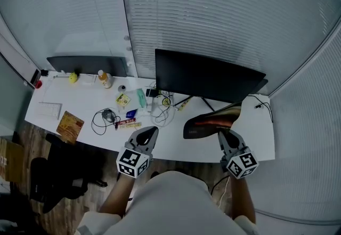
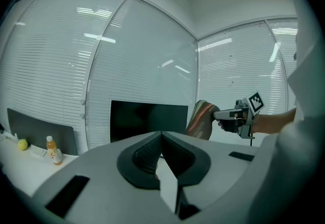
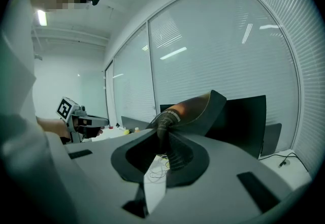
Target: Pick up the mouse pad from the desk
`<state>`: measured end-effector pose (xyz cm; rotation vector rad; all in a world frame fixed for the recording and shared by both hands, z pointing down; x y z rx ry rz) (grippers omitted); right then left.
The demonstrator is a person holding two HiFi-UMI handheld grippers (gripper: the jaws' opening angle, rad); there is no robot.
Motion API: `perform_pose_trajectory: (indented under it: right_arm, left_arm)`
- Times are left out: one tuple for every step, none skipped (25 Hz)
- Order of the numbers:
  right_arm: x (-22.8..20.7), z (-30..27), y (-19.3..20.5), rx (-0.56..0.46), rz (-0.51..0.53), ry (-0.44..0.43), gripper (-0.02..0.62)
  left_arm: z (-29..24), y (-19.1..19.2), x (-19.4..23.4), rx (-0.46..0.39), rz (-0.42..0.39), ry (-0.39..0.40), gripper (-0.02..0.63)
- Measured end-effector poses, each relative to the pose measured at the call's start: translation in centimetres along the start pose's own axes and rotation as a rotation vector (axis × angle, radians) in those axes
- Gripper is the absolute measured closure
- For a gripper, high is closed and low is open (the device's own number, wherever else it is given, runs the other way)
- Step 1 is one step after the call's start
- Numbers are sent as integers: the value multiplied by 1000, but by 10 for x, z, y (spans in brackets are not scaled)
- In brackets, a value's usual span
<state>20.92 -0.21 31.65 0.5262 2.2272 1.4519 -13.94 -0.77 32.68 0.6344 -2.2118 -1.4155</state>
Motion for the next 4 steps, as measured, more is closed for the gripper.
perform_pose_trajectory:
  right_arm:
    - [0,0,-1,-2,1,-2,544]
    - [0,1,-2,-4,1,-3,544]
    - [0,1,-2,-5,2,-4,543]
    - [1,2,-3,-5,3,-6,543]
  left_arm:
    - [0,0,-1,0,0,-1,591]
    - [0,-1,-1,0,0,-2,591]
    - [1,-1,-2,-1,-1,-3,591]
    - [1,-1,-3,-1,-1,-4,591]
Point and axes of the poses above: the fingertips, and each gripper's own axes: z backward along the fingers, x to its left, y out of its underside, the point moved 9 cm from there along z, backward along the fingers, and after that the axes turned 10 degrees about x, right-handed, at the moved point
